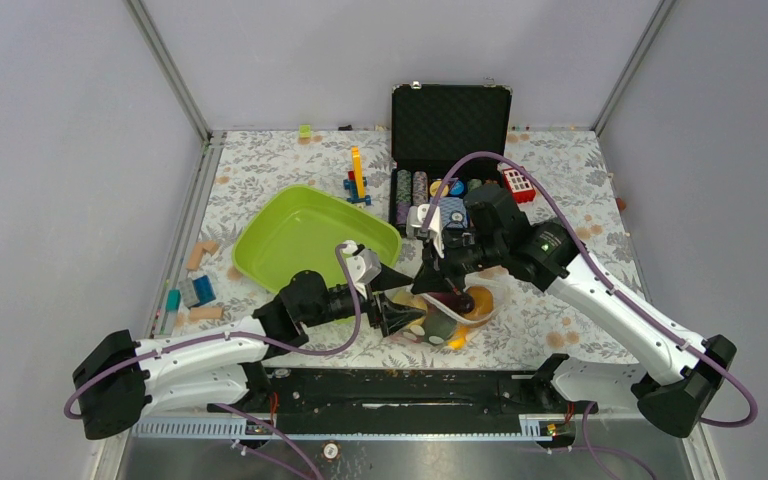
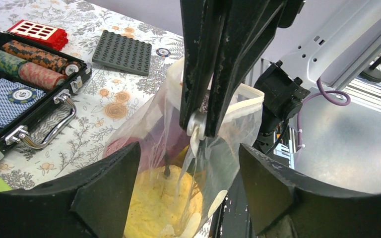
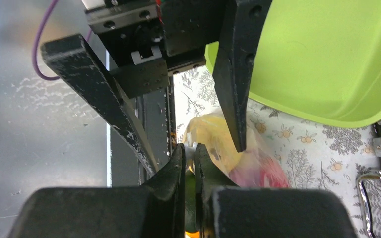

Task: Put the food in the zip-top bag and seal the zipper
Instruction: Zip the zipper food storage bag at the center of the board.

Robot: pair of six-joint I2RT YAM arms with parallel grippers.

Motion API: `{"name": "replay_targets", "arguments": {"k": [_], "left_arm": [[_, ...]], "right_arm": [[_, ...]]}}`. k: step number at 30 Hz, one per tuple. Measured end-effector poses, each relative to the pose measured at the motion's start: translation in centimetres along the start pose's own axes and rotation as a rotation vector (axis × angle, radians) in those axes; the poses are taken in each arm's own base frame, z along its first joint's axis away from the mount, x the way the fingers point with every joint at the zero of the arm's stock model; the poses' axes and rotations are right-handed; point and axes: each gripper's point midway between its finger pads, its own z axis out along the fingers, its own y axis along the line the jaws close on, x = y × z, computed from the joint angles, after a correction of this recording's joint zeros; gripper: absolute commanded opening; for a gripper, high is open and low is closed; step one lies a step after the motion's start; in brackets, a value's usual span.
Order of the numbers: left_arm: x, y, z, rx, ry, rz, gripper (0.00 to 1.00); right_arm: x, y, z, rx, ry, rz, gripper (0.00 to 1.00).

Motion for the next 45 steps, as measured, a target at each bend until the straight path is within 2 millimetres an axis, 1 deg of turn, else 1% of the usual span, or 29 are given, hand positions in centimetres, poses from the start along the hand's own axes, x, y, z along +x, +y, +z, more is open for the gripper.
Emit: {"name": "replay_targets", "arguments": {"k": [1,2,4,8,10,15,16,17,18,19,20,23,39,45], "left_arm": [[0.0,0.0,0.0,-0.001,0.0,0.001,0.74],[0.0,0.1,0.0,-0.002,0.0,0.001,0.7],[0.0,0.1,0.0,-0.002,0.0,0.004,0.56],[0.0,0.2,0.0,-0.006,-0.001,0.012,0.43],[0.0,0.2,0.0,-0.007,-0.002,0.016,0.41],[-0.5,0.2,0.2,-0.005,-0.008,0.029,0.42],[-0.6,0.2,0.2,-0.005,-0.011,0.031,0.39],[-0.8,0.2,0.2,-0.003,-0.017,0.034,0.33],[-0.9,0.1,0.2,-0.002,-0.021,0.036,0.22],[-1.0,0.1,0.3,-0.001,-0.026,0.039,0.06],[-1.0,0.1,0.3,0.0,-0.027,0.038,0.0],[-0.9,-0.1,0.4,0.014,-0.024,0.048,0.0],[-0.7,0.3,0.5,-0.004,-0.014,0.045,0.0],[-1.3,1.0,-0.6,-0.068,-0.111,0.038,0.0]], "right_arm": [[-0.2,0.1,0.1,-0.008,-0.007,0.004,0.0],[-0.3,0.2,0.1,-0.014,-0.014,0.006,0.0],[-0.6,0.5,0.1,-0.03,-0.025,0.007,0.0],[-0.6,0.6,0.1,-0.038,-0.026,0.007,0.0],[-0.5,0.6,0.1,-0.039,-0.024,0.008,0.0],[-0.4,0.6,0.1,-0.041,-0.019,0.006,0.0],[-0.4,0.6,0.2,-0.041,-0.018,0.005,0.0],[-0.4,0.6,0.2,-0.042,-0.017,0.005,0.0],[-0.3,0.6,0.2,-0.042,-0.016,0.006,0.0],[-0.3,0.5,0.3,-0.042,-0.014,0.006,0.0],[-0.3,0.4,0.3,-0.04,-0.014,0.003,0.0],[-0.3,0.2,0.2,-0.032,-0.012,-0.001,0.0],[0.3,-0.7,0.1,0.029,0.023,-0.007,0.0],[0.0,-0.9,0.3,0.044,0.016,-0.023,0.0]]}}
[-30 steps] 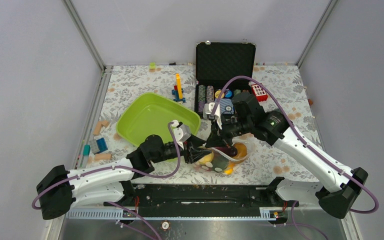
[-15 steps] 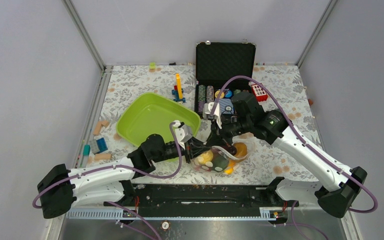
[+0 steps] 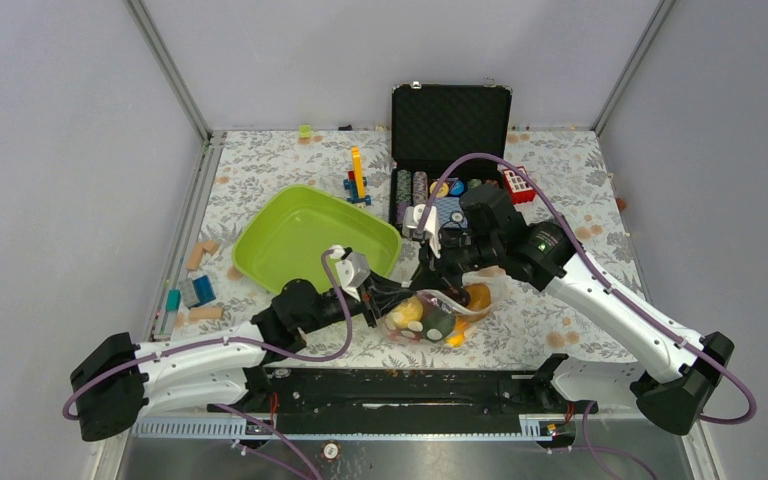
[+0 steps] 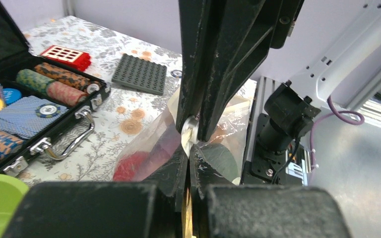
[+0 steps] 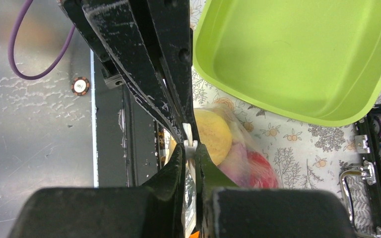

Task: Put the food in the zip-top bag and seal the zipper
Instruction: Zip the zipper food storage bag at the center of the board.

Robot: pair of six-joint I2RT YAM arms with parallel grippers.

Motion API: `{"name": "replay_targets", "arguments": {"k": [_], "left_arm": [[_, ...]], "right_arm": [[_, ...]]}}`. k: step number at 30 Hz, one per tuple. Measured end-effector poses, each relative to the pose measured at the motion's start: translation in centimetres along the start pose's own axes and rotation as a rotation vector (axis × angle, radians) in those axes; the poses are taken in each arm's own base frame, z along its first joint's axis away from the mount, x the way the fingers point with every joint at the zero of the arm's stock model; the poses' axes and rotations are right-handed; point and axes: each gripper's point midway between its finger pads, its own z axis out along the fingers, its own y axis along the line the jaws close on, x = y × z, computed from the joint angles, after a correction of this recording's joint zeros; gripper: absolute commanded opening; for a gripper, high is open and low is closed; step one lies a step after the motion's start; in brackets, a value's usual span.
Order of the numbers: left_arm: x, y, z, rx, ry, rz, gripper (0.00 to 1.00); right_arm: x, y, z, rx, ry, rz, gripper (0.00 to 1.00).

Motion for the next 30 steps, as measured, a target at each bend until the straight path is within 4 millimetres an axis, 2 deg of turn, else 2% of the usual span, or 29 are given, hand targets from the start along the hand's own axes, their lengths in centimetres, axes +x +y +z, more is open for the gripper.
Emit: {"name": "replay_targets", "arguments": {"k": [7,12,23,27,30], "left_arm": [[-0.5,0.5,-0.9,-0.036,-0.048,0.002,0.0],[-0.9,0.4,-1.8,-0.032,-0.093,0.001,0.0],[-0.6,0.5,-2.0,-0.044,-0.092,-0.02,0.0],[-0.5,0.8,-1.2,-0.051,-0.068,-0.028,0.17],[-0.6,0.8,-0.5,-0.049,-0.044,-0.034,0.21]], "right_arm": [[-0.3,-0.3,0.3,0.009,-0.01,0.0,0.0],[-0.6,0.2,0.7,-0.037,-0.023,0.004,0.0],[-0.8,0.2,1.3,-0.073,-0.027,0.019,0.0],[-0.7,0.3,1.1,-0.087,-0.029,0.029,0.0],[-0.7,0.6,0.9,-0.101,-0.028,0.028,0.0]]}}
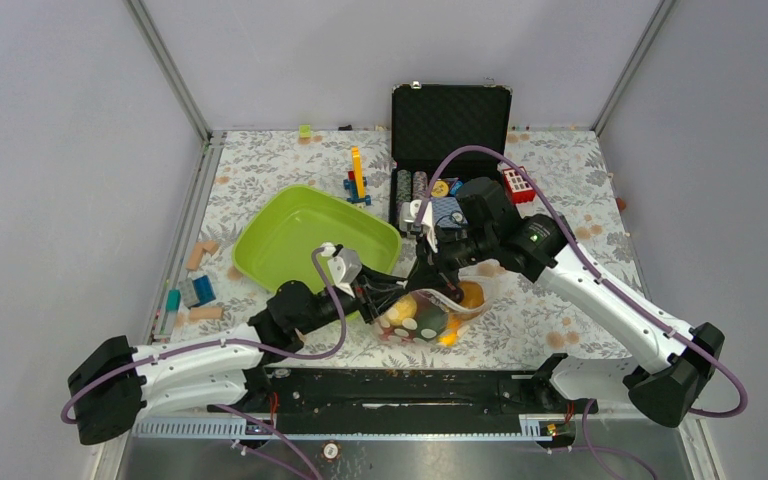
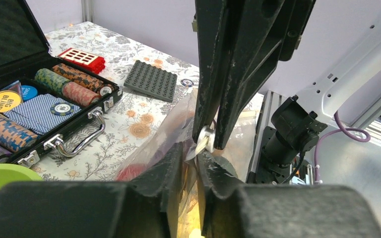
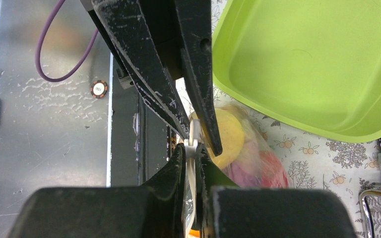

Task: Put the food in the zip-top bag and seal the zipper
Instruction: Zip the zipper food storage bag at the center of the board.

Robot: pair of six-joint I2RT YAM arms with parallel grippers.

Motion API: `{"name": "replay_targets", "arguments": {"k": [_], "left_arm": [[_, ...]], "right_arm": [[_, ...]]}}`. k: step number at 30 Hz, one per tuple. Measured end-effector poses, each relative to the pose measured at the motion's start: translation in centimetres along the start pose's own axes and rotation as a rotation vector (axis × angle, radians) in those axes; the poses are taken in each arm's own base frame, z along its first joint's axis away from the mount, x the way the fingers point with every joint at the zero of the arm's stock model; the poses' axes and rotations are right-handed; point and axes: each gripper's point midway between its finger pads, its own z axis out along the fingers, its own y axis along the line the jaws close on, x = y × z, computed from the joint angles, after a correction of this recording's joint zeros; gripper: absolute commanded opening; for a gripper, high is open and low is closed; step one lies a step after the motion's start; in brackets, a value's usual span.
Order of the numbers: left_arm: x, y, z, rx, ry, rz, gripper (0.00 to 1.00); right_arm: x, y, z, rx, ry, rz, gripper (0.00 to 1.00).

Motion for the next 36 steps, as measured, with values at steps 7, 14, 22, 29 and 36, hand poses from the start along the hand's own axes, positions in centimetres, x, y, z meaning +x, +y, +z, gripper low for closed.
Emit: {"name": "replay_targets", "arguments": {"k": [7,14,22,29,36], "left_arm": [[0.3,-0.6,0.6,0.041,0.054,0.005,0.79],[0.2,-2.3,0.5,0.134,0.096,0.03,0.87],[0.3,-2.6,0.2,0.164,0.107,0.068,0.72],[0.9,-2.6,0.8,0.176,0.127,0.083,0.64],[0.2,-2.8,1.3,0.191,0.11,0.106,0.48]], "right_arm": [[-0.2,0.5,-0.6,-0.01,0.012,0.002,0.0],[-0.3,0.6,-0.9,-0.008,0.019,-0.012,0.0],[0.0,0.8,-1.0,-0.017,0.03,-0.015,0.0],[-0.2,1.4,-1.3,-0.047,0.034,-0.028,0.0],[0.1,1.5,-0.9,-0.074,0.051,-0.025,0.0]]}}
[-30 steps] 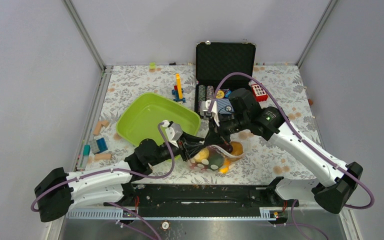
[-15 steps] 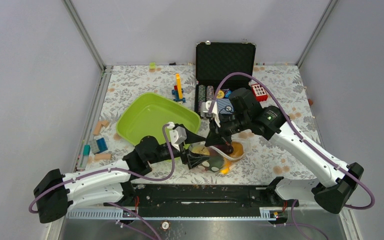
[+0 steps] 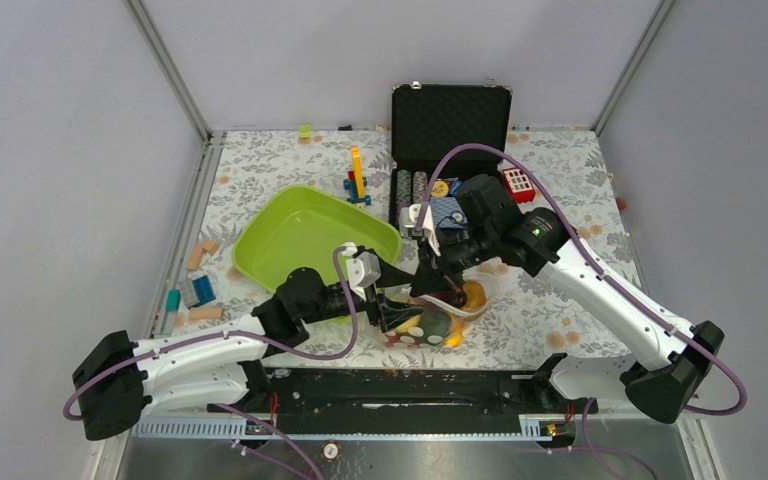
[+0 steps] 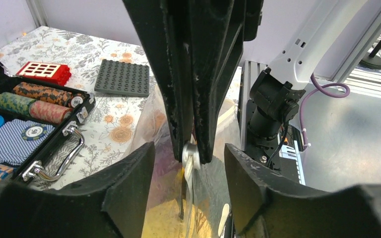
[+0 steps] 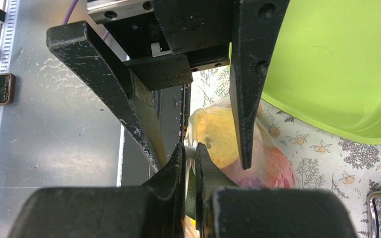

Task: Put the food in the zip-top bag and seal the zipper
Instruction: Zip the zipper food storage bag at the center of the board.

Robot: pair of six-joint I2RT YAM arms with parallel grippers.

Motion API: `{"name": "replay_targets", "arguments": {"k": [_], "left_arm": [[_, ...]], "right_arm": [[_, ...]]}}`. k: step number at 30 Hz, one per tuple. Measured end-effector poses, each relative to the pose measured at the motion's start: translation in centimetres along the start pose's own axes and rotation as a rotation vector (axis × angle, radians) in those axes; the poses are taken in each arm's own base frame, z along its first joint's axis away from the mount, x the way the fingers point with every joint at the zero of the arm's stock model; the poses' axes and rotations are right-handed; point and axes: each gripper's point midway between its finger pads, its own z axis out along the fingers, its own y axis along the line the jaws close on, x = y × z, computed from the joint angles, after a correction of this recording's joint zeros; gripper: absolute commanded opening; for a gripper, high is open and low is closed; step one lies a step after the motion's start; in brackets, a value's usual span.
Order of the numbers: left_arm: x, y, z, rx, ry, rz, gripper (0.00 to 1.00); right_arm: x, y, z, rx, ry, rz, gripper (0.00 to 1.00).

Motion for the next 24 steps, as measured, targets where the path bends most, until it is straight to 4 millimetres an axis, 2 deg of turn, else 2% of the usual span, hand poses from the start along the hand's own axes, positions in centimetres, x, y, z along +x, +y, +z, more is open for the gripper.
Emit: {"name": "replay_targets", "arguments": {"k": [4,6,9,13,15,16,18,24], "left_arm": [[-0.1,-0.2,0.1,0.016,0.002,0.011,0.35],[0.0,-0.5,0.2,0.036,0.011,0.017,0.35],[0.2,-0.7,0.3,0.052,0.03,0.016,0.41],[0.6,-0.8,0.3,0.065,0.051,0.022,0.4],[0.9,-0.8,0.2,0.066,0.064,0.022,0.31],[1.0,-0.8,0.2,0.065,0.069,0.022,0.24],[1.1,-0.6,0.2,0.059,0.075,0.029,0.0],[1.6,-0.6,0.4,0.067,0.103,0.019,0.0]], "right_arm": [[-0.1,-0.1,0.0,0.001,0.002,-0.002,0.0],[0.0,-0.1,0.0,0.003,0.002,-0.001,0.0],[0.0,-0.1,0.0,0.004,0.003,-0.001,0.0],[0.0,-0.2,0.0,0.01,0.004,-0.001,0.0],[0.0,-0.2,0.0,0.011,0.005,-0.001,0.0],[0.0,-0.2,0.0,0.011,0.005,-0.001,0.0],[0.1,-0.1,0.0,0.006,0.007,0.006,0.0],[0.3,0.0,-0.3,0.021,0.02,0.009,0.0]]}}
